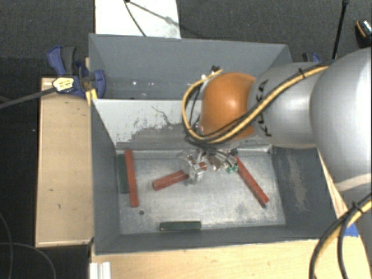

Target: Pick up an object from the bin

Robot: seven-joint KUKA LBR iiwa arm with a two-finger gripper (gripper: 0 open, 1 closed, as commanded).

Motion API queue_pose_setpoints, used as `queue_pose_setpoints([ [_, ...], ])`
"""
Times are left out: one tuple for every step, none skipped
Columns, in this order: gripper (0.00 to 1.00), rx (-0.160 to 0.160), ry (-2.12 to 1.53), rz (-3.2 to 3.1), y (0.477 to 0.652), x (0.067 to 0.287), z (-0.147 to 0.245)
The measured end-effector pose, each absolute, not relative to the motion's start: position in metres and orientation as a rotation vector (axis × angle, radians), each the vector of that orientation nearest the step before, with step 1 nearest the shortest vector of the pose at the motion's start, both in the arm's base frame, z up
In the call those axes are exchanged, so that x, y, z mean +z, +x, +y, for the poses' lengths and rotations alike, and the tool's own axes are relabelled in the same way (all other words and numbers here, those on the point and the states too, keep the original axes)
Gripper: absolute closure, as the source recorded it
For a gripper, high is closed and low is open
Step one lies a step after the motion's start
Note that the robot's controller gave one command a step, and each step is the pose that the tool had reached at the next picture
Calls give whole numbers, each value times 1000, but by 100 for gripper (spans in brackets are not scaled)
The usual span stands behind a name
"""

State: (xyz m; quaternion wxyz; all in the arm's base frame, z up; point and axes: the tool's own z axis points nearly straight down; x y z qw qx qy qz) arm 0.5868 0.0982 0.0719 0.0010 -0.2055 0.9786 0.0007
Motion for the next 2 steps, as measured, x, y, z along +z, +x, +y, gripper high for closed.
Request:
queue_pose_setpoints([
  [100, -5, -1067, 2944, 590, 211, 59],
  [100, 1, -1296, 2862, 553, 223, 69],
])
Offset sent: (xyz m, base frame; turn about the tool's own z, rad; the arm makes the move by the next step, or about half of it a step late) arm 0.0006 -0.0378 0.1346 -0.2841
